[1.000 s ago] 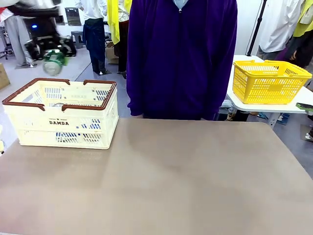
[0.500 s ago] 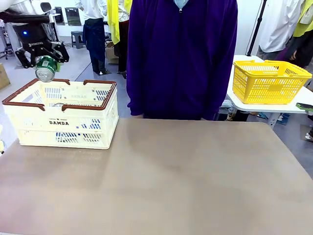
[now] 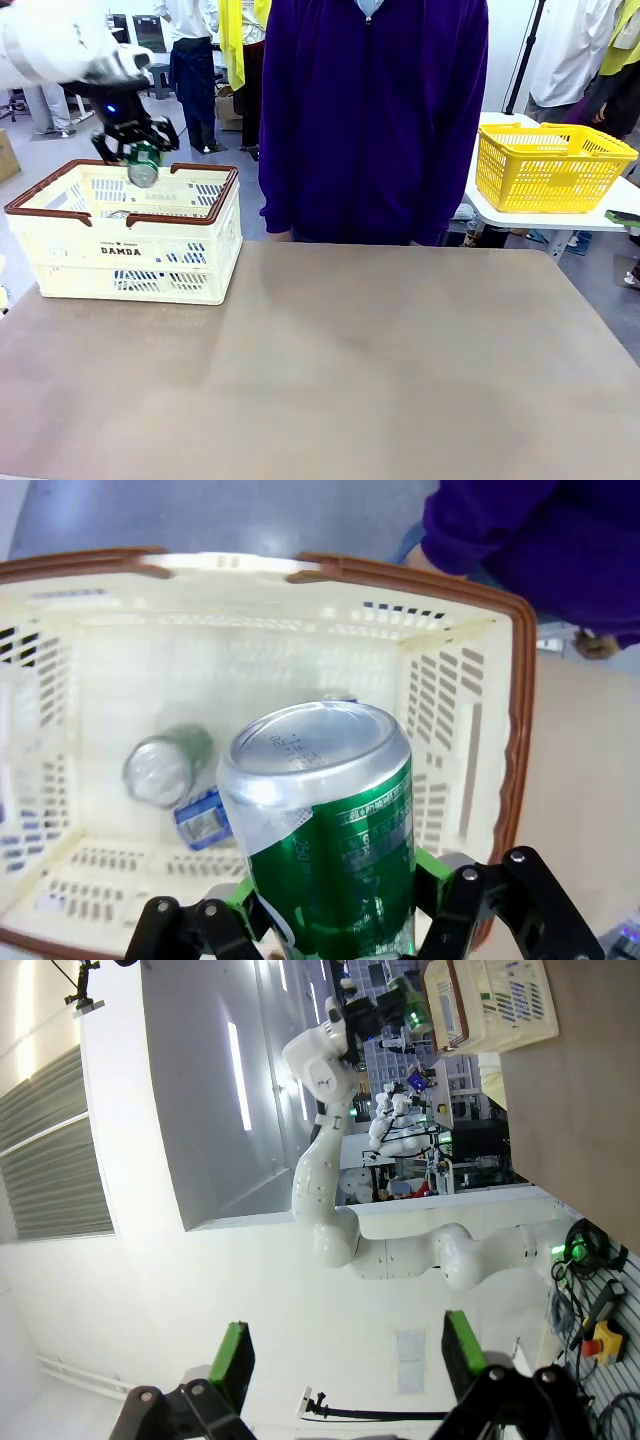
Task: Place the drinks into the Shopping basket.
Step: Pick up one drink and place it into the Shopping basket.
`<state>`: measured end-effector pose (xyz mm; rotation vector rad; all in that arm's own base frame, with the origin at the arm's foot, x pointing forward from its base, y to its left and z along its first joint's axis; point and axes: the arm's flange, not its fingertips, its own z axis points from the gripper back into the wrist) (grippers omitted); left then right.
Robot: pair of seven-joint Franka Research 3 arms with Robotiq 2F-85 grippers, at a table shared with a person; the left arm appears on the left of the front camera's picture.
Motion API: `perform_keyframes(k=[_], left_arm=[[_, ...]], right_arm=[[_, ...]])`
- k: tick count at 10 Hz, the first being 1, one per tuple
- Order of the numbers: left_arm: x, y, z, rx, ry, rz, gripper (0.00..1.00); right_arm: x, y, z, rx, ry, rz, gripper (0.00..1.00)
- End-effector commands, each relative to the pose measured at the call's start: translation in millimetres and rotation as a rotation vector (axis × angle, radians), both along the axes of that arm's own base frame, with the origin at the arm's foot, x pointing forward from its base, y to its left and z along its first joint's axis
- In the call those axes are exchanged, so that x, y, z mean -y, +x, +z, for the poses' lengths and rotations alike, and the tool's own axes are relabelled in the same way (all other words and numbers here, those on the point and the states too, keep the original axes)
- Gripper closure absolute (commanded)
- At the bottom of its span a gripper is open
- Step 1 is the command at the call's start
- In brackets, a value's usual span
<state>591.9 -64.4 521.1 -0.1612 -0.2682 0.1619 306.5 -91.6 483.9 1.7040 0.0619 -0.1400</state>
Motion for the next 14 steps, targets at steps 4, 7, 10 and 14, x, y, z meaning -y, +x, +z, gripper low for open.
perform_keyframes(k=[4,7,10,14], left_arm=[[35.1,0.6,-59.2,-0.1,0.051,-0.023,1.0],[49.1,3.3,-92.9,-0.149,0.112,-0.071,1.0],[45.8,10.5,-111.6,-0.187,0.157,-0.099,1.0],[44.2,16.7,-121.8,-0.213,0.163,-0.109,0.0]], right_arm=[[1.3,-1.5,3.9,-0.009,-0.008,0.014,0.0],[1.3,-1.5,3.9,-0.009,-0.008,0.014,0.0],[1.3,-1.5,3.9,-0.009,-0.008,0.014,0.0],[1.3,-1.5,3.9,-0.009,-0.008,0.014,0.0]])
